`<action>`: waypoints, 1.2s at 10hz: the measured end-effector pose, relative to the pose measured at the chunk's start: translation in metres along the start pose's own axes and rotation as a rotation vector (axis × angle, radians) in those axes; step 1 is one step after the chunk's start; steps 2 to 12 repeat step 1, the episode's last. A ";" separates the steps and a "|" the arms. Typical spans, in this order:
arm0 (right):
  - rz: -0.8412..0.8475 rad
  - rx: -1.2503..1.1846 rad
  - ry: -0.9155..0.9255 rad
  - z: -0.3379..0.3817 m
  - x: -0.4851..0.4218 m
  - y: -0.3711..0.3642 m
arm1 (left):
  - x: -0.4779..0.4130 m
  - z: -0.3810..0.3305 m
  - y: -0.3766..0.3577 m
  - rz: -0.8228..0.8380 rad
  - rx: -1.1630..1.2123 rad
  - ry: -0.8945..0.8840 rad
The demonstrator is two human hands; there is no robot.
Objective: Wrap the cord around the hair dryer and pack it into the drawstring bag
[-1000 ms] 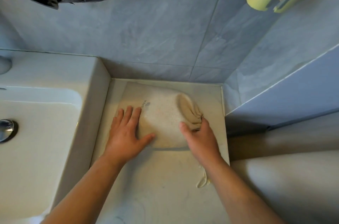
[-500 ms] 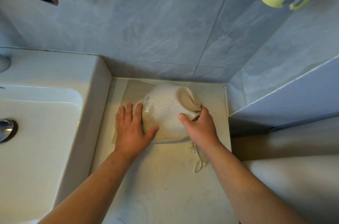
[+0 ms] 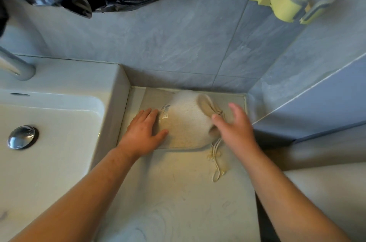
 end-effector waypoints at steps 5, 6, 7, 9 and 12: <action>-0.041 -0.515 0.289 0.098 0.043 0.076 | 0.000 -0.008 0.014 0.006 -0.013 -0.043; -0.041 -0.515 0.289 0.098 0.043 0.076 | 0.000 -0.008 0.014 0.006 -0.013 -0.043; -0.041 -0.515 0.289 0.098 0.043 0.076 | 0.000 -0.008 0.014 0.006 -0.013 -0.043; -0.041 -0.515 0.289 0.098 0.043 0.076 | 0.000 -0.008 0.014 0.006 -0.013 -0.043; -0.041 -0.515 0.289 0.098 0.043 0.076 | 0.000 -0.008 0.014 0.006 -0.013 -0.043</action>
Point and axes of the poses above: each hand's wrist, its own x-axis away from the middle knuckle, its own y-axis out of the back of the hand, z = x × y, the point moved 9 cm from there along -x, towards the middle knuckle, and after that the axes turned 6 degrees about -z, right-handed, at the moved point
